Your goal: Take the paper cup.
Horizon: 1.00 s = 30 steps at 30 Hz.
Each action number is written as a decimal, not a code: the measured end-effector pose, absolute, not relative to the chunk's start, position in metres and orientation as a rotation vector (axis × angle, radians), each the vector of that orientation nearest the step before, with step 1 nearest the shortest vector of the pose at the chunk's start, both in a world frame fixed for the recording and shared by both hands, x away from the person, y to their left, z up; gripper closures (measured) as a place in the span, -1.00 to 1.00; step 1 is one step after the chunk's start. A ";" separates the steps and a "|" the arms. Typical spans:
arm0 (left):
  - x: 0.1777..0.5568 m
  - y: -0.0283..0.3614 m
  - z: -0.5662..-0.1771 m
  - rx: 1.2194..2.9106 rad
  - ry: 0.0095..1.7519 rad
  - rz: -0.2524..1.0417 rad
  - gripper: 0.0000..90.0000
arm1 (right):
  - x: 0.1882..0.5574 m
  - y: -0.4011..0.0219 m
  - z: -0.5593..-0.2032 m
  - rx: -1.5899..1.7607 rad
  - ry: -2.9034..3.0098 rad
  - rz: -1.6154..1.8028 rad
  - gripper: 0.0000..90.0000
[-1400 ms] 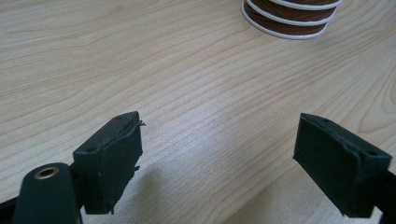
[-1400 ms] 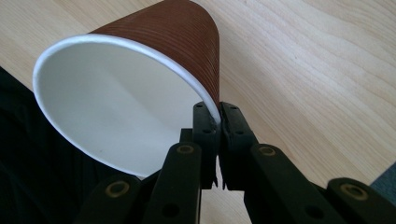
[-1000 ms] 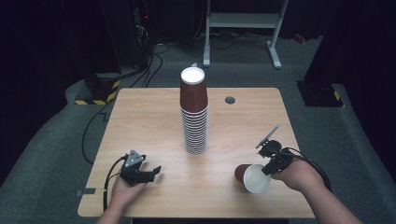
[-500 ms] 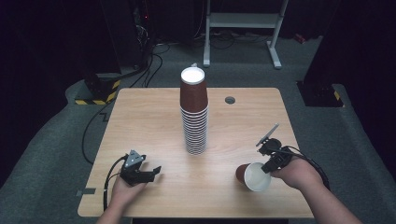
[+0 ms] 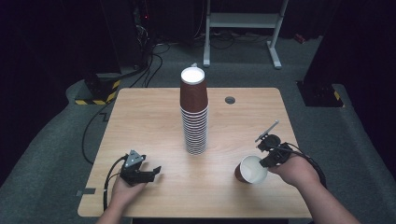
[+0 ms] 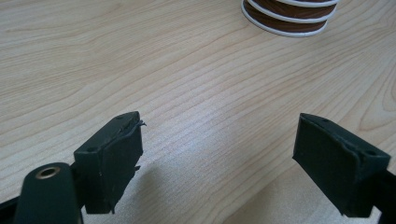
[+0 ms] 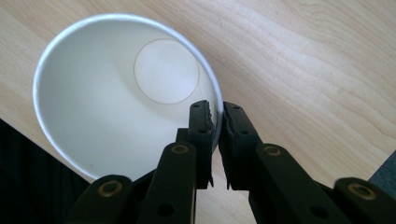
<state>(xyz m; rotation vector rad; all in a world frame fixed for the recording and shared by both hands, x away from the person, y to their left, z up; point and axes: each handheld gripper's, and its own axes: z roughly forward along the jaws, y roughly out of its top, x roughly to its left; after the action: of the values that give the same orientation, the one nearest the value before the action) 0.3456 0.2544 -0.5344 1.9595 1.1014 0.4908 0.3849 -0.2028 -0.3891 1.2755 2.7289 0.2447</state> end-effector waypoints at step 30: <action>0.345 0.254 -0.534 1.966 1.098 0.493 -0.65 | 0.394 -0.194 -0.387 1.222 2.668 0.337 0.57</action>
<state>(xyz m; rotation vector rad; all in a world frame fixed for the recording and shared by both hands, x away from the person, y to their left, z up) 0.3452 0.2542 -0.5344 1.9662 1.0982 0.4927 0.3941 -0.1936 -0.3869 1.2217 2.6679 0.3374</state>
